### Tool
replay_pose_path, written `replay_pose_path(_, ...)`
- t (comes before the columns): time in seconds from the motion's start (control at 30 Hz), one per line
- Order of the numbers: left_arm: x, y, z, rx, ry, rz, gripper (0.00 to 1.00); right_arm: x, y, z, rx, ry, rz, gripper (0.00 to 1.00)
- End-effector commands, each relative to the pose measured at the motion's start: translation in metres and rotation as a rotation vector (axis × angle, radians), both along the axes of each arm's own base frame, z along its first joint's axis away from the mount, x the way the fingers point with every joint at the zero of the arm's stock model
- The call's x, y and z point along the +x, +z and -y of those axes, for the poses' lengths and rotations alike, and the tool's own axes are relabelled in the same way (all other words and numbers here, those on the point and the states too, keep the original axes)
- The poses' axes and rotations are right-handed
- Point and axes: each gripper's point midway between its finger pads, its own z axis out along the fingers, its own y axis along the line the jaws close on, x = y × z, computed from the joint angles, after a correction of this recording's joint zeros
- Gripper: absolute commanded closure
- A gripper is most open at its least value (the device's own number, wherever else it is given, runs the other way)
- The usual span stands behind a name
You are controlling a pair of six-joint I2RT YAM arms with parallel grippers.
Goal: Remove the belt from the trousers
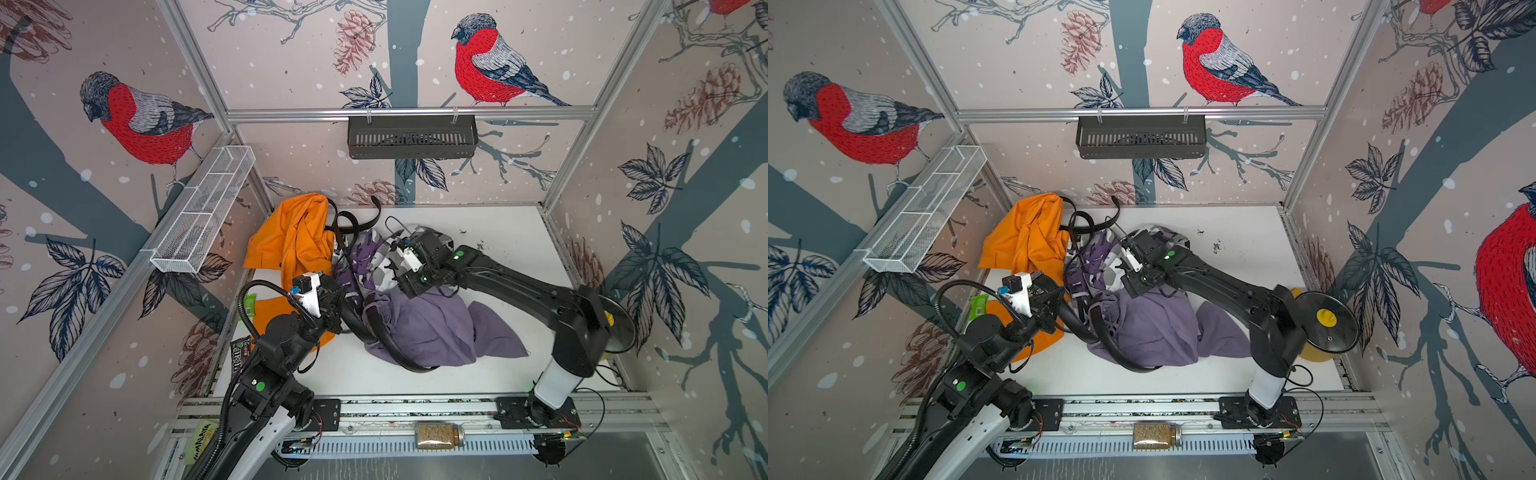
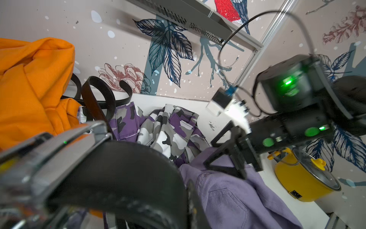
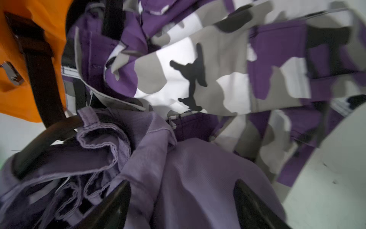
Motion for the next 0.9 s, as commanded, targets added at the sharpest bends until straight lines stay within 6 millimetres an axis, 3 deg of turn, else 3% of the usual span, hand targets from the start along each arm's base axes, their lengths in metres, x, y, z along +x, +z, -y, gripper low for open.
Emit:
replay_pose_path(0.0,0.002,0.001,-0.005,-0.007,0.033,0.000,1.00,-0.017,-0.026,-0.004,-0.081,0.104,-0.071,0.21)
replay_pose_path(0.07,0.003,-0.002,-0.004,0.000,0.026,-0.013,1.00,-0.024,-0.043,-0.005,-0.108,0.131,-0.117,0.28)
replay_pose_path(0.17,0.006,-0.003,-0.002,0.005,0.026,-0.014,1.00,-0.030,-0.060,-0.004,-0.131,0.157,-0.168,0.47)
replay_pose_path(0.2,0.006,-0.002,-0.002,0.007,0.027,-0.011,1.00,-0.032,-0.062,-0.005,-0.123,0.165,-0.182,0.58)
replay_pose_path(0.23,0.007,-0.001,-0.002,0.010,0.030,-0.004,1.00,-0.032,-0.064,-0.007,-0.113,0.171,-0.192,0.85)
replay_pose_path(0.27,0.008,0.001,-0.003,0.016,0.033,0.003,1.00,-0.029,-0.063,-0.007,-0.110,0.163,-0.185,1.00)
replay_pose_path(0.33,0.010,0.005,-0.003,0.028,0.040,0.015,1.00,-0.023,-0.055,-0.007,-0.084,0.155,-0.170,1.00)
replay_pose_path(0.4,0.012,0.009,-0.005,0.042,0.053,0.021,1.00,-0.002,-0.033,0.001,-0.051,0.093,-0.095,1.00)
replay_pose_path(0.53,0.020,0.039,-0.007,0.067,0.083,0.117,1.00,0.055,0.067,0.041,0.125,-0.086,0.140,1.00)
replay_pose_path(0.67,0.042,0.097,-0.007,0.125,0.146,0.275,1.00,0.092,0.176,0.099,0.257,-0.247,0.409,1.00)
replay_pose_path(0.77,0.067,0.152,-0.006,0.183,0.225,0.387,1.00,0.096,0.250,0.150,0.356,-0.360,0.607,1.00)
replay_pose_path(0.83,0.080,0.188,0.001,0.246,0.241,0.489,1.00,0.087,0.281,0.182,0.387,-0.437,0.704,1.00)
replay_pose_path(0.87,0.086,0.203,0.005,0.275,0.243,0.523,1.00,0.080,0.287,0.196,0.400,-0.479,0.729,1.00)
